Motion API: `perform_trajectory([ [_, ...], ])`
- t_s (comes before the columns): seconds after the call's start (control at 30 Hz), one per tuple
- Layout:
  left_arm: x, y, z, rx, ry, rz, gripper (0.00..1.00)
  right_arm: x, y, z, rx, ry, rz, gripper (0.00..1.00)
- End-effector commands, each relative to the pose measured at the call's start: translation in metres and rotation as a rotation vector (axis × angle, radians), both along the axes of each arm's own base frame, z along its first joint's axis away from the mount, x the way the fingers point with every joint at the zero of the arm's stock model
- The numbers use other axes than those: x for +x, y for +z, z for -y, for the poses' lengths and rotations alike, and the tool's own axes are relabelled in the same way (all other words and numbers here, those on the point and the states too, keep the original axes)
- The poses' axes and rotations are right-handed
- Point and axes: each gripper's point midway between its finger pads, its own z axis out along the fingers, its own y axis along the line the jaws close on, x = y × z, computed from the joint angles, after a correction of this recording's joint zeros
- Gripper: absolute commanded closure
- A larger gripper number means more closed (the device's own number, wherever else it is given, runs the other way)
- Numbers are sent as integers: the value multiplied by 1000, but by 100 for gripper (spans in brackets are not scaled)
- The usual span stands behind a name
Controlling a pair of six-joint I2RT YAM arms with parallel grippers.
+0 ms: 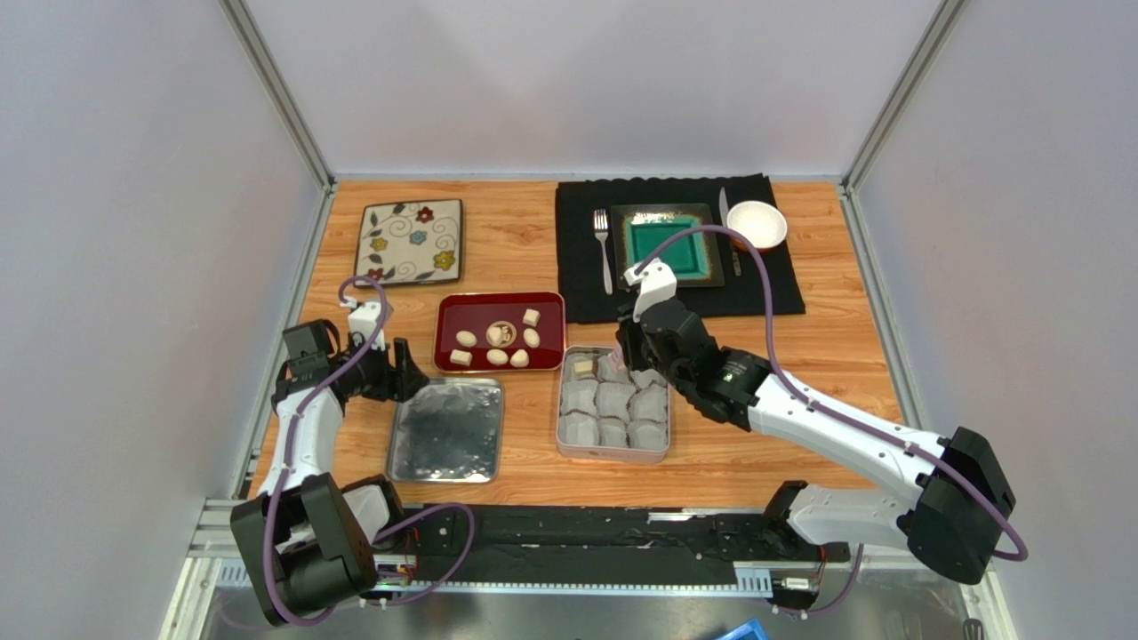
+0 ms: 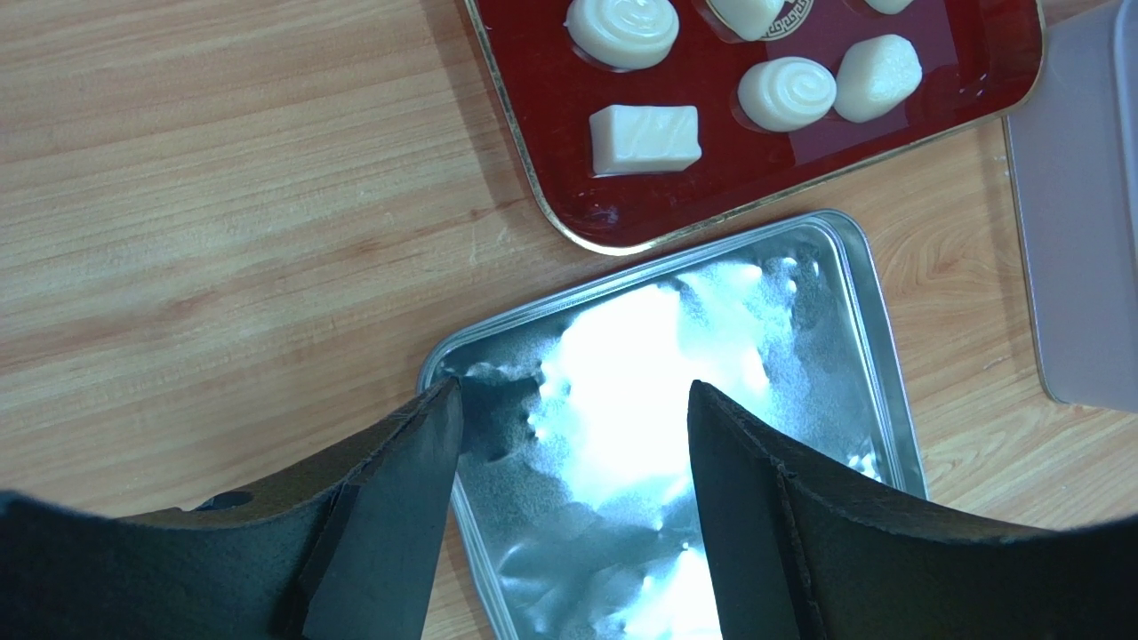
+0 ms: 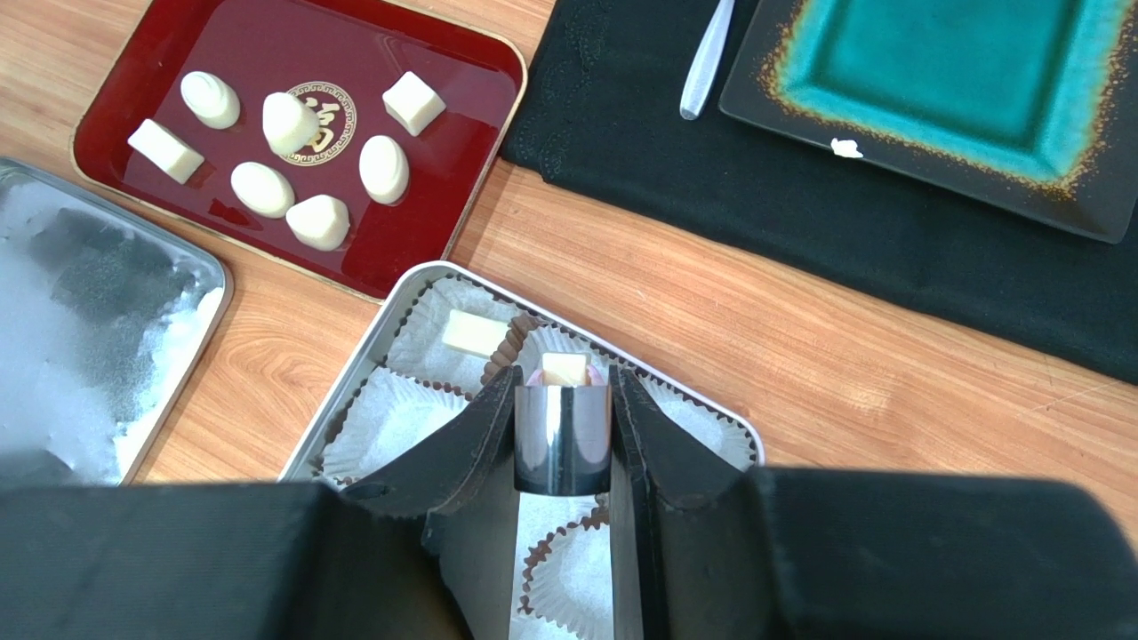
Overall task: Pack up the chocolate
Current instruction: Place the fake chocolate in the packing box.
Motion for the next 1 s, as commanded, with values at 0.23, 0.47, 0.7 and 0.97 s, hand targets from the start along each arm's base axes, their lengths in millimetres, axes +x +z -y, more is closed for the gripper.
perform_trajectory([
  [0.23, 9, 15, -5, 22, -13, 61, 29, 12, 27, -6, 77, -36, 71, 67],
  [0.47, 8, 16, -4, 22, -17, 64, 29, 12, 31, -5, 80, -38, 78, 66],
  [0.7, 8, 16, -4, 24, -15, 63, 29, 12, 68, -15, 157, 2, 126, 71],
  [0.97, 8, 17, -4, 17, -14, 64, 29, 29, 110, -44, 196, 59, 196, 70],
])
